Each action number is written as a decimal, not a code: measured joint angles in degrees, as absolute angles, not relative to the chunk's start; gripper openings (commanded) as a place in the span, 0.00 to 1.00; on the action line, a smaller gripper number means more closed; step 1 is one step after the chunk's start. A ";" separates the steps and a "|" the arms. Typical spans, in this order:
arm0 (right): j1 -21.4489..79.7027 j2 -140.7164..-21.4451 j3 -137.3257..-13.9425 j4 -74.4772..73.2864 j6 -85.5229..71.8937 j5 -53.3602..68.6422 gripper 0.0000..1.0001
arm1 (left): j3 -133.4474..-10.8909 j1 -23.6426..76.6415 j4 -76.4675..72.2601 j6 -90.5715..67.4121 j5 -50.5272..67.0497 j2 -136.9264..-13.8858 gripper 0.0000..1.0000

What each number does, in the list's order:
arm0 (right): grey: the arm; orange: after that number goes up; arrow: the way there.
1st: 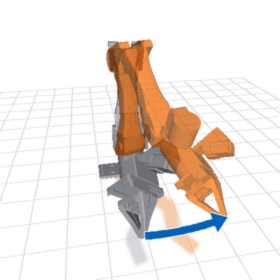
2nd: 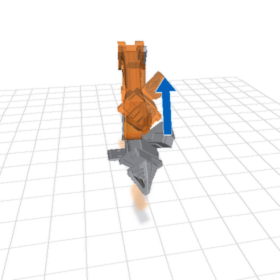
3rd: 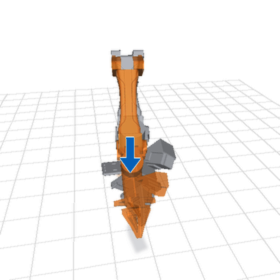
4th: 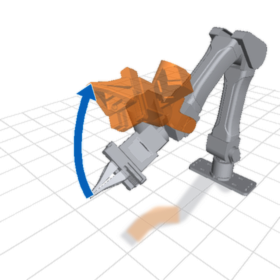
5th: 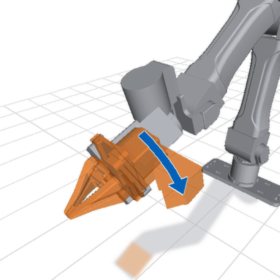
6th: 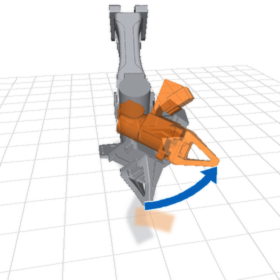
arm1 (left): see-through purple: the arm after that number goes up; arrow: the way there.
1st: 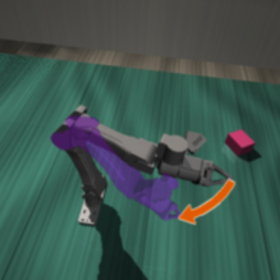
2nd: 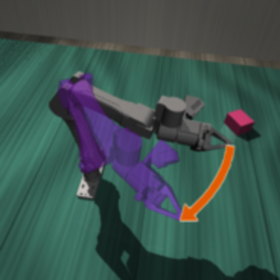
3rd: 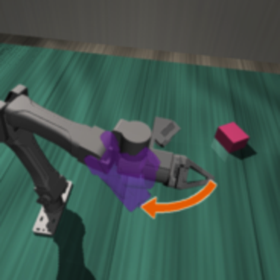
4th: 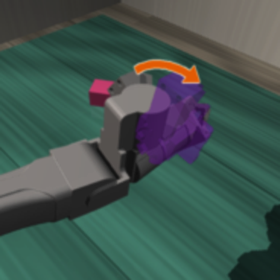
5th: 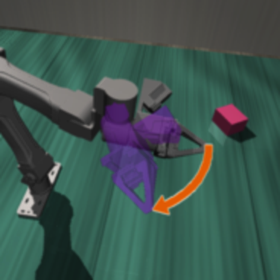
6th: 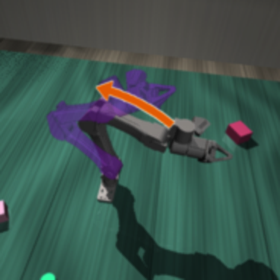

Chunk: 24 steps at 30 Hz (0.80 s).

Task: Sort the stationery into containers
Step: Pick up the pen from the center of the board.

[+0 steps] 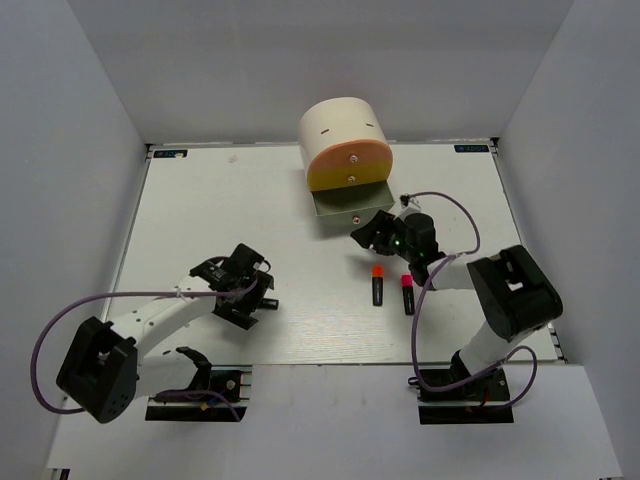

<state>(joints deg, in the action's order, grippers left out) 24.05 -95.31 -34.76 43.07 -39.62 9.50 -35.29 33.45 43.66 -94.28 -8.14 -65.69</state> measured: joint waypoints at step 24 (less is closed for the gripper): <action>19.35 -55.31 -17.54 30.46 -22.87 16.10 0.18 | -50.74 33.52 47.35 -87.61 -4.05 -89.21 0.00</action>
